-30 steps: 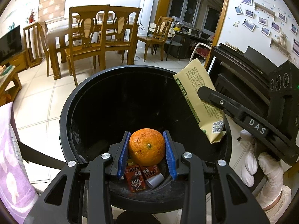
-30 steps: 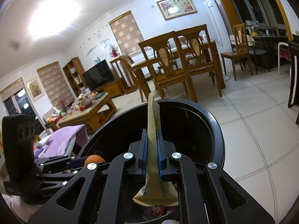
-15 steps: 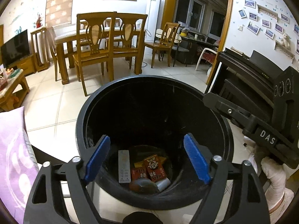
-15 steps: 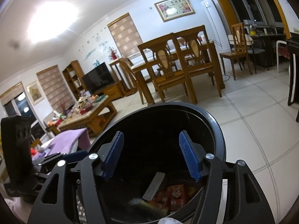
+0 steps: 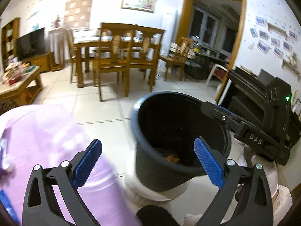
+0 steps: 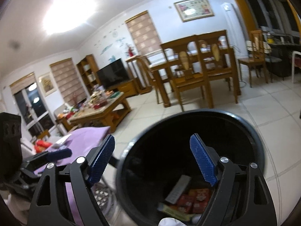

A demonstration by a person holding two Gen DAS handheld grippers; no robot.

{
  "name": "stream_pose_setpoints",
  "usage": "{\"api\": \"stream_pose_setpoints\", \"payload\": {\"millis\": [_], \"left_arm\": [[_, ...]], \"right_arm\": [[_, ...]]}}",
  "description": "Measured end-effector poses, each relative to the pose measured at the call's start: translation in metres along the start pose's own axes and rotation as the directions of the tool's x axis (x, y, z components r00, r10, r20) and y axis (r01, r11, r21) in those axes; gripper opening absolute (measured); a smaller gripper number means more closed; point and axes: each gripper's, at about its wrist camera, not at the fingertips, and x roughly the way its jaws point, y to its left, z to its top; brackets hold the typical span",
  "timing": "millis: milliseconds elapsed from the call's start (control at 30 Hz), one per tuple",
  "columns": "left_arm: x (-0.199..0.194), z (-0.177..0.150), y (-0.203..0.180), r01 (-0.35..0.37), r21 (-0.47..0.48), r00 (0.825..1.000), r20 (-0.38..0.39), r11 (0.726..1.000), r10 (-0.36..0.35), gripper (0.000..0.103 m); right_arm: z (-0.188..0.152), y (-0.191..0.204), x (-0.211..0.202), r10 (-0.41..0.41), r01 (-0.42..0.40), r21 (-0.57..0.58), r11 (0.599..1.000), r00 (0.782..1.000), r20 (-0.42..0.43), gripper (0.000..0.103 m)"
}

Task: Collect trash
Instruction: 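Move both tools back over the table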

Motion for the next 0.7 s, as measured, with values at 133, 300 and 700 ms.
{"api": "stream_pose_setpoints", "payload": {"millis": [133, 300, 700], "left_arm": [[-0.037, -0.015, 0.048, -0.091, -0.073, 0.996, 0.007, 0.993, 0.092, 0.098], [-0.081, -0.049, 0.119, -0.282, -0.164, 0.959, -0.047, 0.945, 0.278, 0.098], [-0.094, -0.098, 0.216, -0.408, -0.292, 0.903, -0.268, 0.865, 0.335, 0.083]], "right_arm": [[0.004, 0.047, 0.015, 0.064, -0.066, -0.058, 0.996, 0.997, -0.031, 0.081], [0.002, 0.116, 0.04, 0.152, -0.164, -0.131, 0.978, 0.984, -0.095, 0.081], [-0.02, 0.287, 0.123, 0.26, -0.355, -0.276, 0.893, 0.909, -0.327, 0.081]]}}
